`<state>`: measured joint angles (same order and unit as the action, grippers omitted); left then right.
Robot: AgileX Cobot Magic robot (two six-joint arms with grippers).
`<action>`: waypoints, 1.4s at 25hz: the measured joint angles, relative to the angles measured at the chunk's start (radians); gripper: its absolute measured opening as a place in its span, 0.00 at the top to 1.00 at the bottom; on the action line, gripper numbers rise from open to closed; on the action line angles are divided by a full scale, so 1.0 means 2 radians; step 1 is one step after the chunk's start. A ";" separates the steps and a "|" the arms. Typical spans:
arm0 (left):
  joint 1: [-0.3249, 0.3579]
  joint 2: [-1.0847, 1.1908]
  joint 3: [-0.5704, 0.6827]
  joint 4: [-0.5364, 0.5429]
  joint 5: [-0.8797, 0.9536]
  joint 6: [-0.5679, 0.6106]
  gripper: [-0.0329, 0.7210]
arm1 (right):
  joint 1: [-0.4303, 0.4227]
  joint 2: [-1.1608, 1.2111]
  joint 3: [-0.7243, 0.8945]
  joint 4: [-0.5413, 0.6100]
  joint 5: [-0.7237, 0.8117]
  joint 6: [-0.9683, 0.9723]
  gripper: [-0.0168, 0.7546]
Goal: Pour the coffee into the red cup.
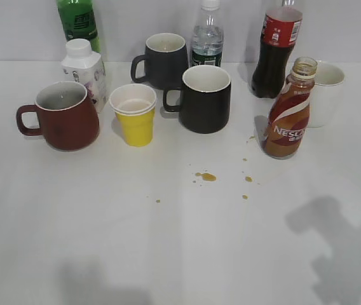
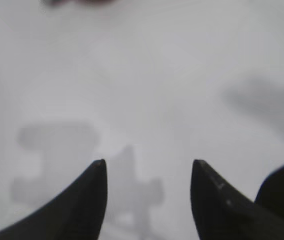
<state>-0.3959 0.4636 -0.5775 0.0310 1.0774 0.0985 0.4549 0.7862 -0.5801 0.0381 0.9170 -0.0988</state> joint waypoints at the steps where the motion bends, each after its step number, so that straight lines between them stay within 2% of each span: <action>1: 0.000 -0.014 0.000 0.015 0.027 -0.016 0.41 | 0.000 -0.026 0.000 0.000 0.019 0.008 0.21; 4: 0.000 -0.054 0.000 0.032 0.064 -0.035 0.41 | 0.000 -0.097 0.000 0.000 0.066 0.017 0.21; 10: 0.000 -0.131 0.000 0.032 0.070 -0.039 0.41 | 0.000 -0.247 0.015 -0.019 0.123 0.021 0.21; 17: 0.000 -0.176 0.005 0.031 0.056 -0.039 0.41 | 0.000 -0.367 0.023 -0.023 0.112 0.022 0.21; 22: 0.000 -0.176 0.029 0.031 0.001 -0.040 0.41 | 0.000 -0.379 0.039 -0.024 0.073 0.022 0.21; 35: 0.000 -0.176 0.029 0.019 -0.005 -0.040 0.41 | 0.000 -0.378 0.040 -0.024 0.063 0.023 0.21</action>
<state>-0.3959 0.1123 -0.5187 0.0683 1.0673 0.0194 0.4549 0.0298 -0.5005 -0.0107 1.0424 -0.0521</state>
